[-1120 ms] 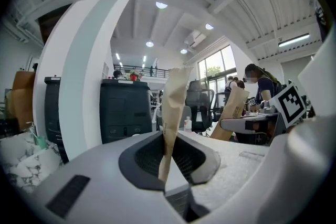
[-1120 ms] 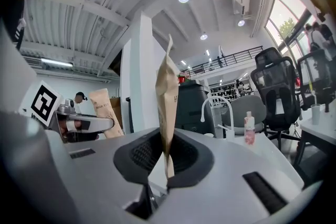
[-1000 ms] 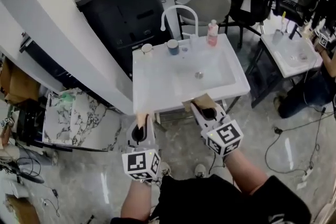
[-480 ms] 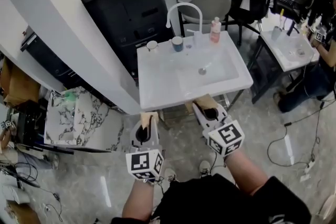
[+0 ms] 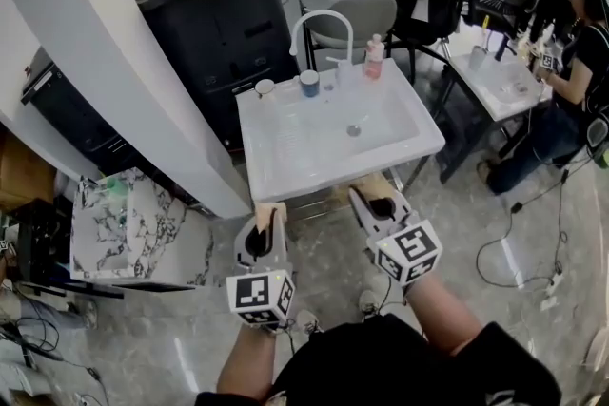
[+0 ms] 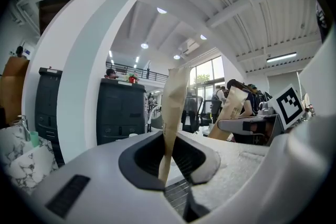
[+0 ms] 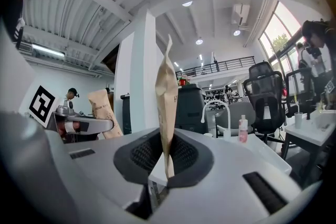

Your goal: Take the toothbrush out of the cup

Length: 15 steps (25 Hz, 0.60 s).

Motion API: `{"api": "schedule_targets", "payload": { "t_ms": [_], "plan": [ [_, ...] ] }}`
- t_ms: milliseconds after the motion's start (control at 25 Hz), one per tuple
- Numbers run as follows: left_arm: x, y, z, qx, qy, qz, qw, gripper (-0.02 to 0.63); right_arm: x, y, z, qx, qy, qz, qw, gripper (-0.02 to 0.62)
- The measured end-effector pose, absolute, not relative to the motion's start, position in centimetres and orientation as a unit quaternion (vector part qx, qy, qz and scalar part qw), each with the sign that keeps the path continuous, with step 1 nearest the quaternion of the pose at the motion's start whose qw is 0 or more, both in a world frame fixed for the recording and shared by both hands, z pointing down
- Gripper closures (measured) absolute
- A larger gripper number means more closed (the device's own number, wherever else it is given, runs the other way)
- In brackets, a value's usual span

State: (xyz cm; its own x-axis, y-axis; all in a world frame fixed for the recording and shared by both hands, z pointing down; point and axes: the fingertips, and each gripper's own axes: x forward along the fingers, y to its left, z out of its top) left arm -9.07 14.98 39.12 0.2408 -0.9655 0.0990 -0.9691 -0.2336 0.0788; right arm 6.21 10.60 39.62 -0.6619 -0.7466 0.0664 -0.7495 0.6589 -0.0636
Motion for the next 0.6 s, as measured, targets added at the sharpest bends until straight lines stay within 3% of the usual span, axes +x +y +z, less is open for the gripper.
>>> {"api": "schedule_targets", "payload": {
  "t_ms": [600],
  "plan": [
    [-10.3, 16.1, 38.7, 0.794, -0.605, 0.013, 0.061, 0.572, 5.2, 12.3, 39.7, 0.419, -0.907, 0.047, 0.018, 0.573]
  ]
}}
